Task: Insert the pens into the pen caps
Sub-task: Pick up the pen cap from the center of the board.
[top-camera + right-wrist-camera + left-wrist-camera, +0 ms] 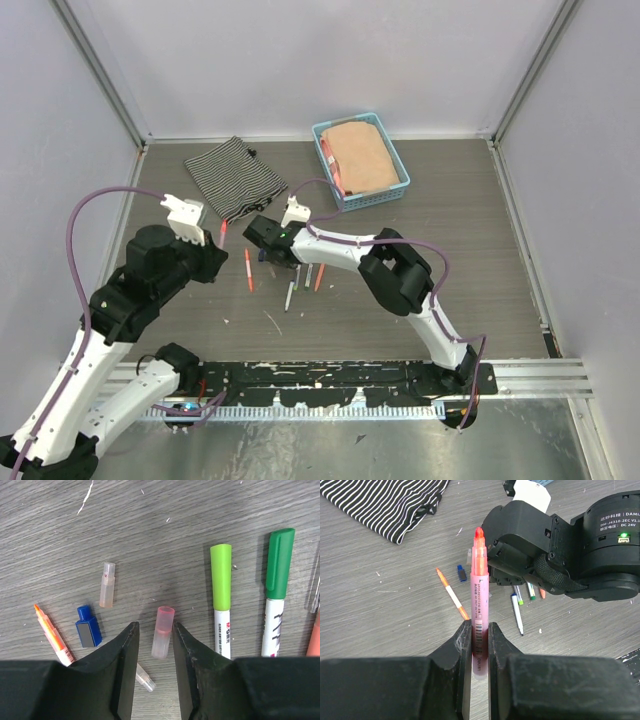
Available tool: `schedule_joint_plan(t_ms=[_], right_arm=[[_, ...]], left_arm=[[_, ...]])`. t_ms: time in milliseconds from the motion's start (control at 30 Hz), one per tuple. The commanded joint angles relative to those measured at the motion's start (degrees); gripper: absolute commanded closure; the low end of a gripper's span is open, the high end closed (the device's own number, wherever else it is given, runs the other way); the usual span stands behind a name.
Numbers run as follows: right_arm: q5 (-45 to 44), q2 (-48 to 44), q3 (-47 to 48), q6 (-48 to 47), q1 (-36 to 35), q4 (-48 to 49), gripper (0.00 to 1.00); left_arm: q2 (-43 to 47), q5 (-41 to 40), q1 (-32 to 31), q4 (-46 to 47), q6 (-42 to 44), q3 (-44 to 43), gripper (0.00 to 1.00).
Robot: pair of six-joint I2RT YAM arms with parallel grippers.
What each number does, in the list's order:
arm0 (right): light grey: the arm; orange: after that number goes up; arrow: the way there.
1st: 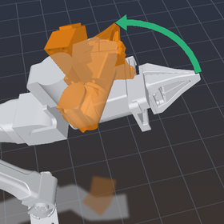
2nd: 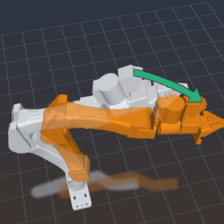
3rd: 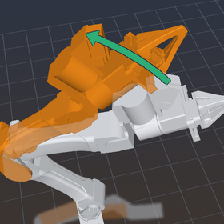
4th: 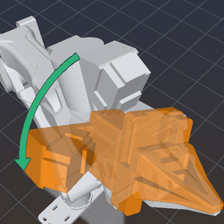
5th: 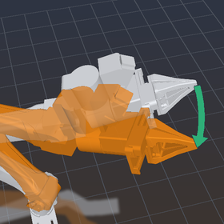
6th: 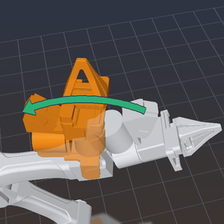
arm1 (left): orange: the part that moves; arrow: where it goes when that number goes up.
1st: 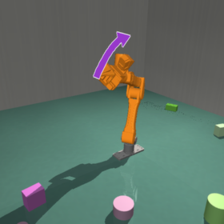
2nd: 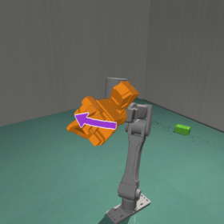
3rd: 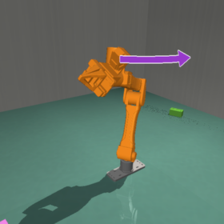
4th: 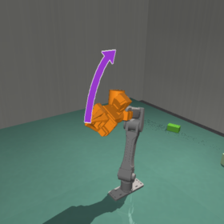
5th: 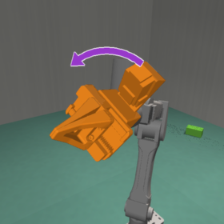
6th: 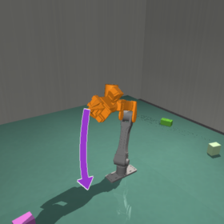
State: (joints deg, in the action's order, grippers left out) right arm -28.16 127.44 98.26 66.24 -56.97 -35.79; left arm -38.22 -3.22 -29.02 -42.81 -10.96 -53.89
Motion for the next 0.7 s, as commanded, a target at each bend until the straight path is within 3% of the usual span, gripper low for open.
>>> schedule_joint_plan(t_ms=[0, 300, 667], right_arm=[[-2.85, 0.53, 1.61, 0.01, -0.23, -0.76, 0.62], [-3.14, -0.07, 0.71, -3.63, -0.24, -0.09, 0.78], [3.88, -10.74, -5.37, -24.14, 0.17, 12.34, 0.79]], left_arm=[[-0.02, 0.07, 0.15, 1.50, -0.11, 0.61, 1.00], [-0.02, -0.01, 0.18, 1.59, -0.06, 0.55, 1.00], [0.16, -0.59, 0.15, 1.41, -0.06, 0.60, 1.00]])
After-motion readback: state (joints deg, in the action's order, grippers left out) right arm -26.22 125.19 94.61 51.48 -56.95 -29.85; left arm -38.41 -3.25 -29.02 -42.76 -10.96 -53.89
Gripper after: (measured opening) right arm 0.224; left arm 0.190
